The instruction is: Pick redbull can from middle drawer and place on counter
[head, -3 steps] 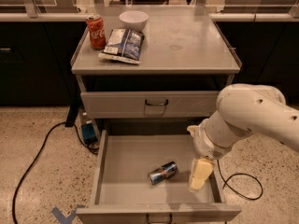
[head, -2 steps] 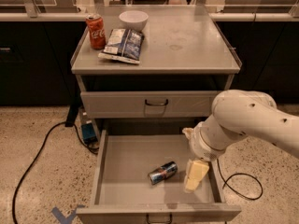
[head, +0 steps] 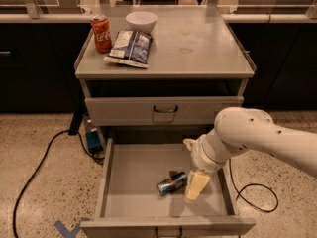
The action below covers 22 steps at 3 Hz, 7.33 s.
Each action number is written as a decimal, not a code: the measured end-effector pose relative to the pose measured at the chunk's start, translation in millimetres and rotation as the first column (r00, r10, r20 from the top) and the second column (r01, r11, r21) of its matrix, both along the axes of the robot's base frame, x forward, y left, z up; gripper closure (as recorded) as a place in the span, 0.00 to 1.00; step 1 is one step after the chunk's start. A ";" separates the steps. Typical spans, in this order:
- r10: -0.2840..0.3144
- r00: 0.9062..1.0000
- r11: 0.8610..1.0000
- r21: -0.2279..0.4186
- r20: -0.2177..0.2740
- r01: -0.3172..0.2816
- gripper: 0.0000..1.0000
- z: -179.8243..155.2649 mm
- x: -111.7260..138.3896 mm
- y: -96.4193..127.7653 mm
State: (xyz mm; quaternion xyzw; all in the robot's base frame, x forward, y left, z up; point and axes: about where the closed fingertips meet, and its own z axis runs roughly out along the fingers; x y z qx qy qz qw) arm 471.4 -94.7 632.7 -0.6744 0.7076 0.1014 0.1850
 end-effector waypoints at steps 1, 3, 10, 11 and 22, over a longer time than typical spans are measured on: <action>0.020 1.000 0.999 0.044 -0.016 -0.019 0.00 -27.2 12.4 15.6; 0.024 0.999 0.998 0.050 -0.022 -0.023 0.00 -41.1 15.0 15.4; 0.085 0.989 0.981 0.185 -0.125 -0.061 0.00 -227.3 65.6 48.4; 0.076 0.985 0.979 0.199 -0.154 -0.045 0.00 -249.1 78.8 46.6; 0.237 0.971 0.806 0.564 -0.033 -0.178 1.00 -58.0 87.3 62.3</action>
Offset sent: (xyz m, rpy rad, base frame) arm 0.0113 0.0133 -0.0210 0.0370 0.0093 0.0170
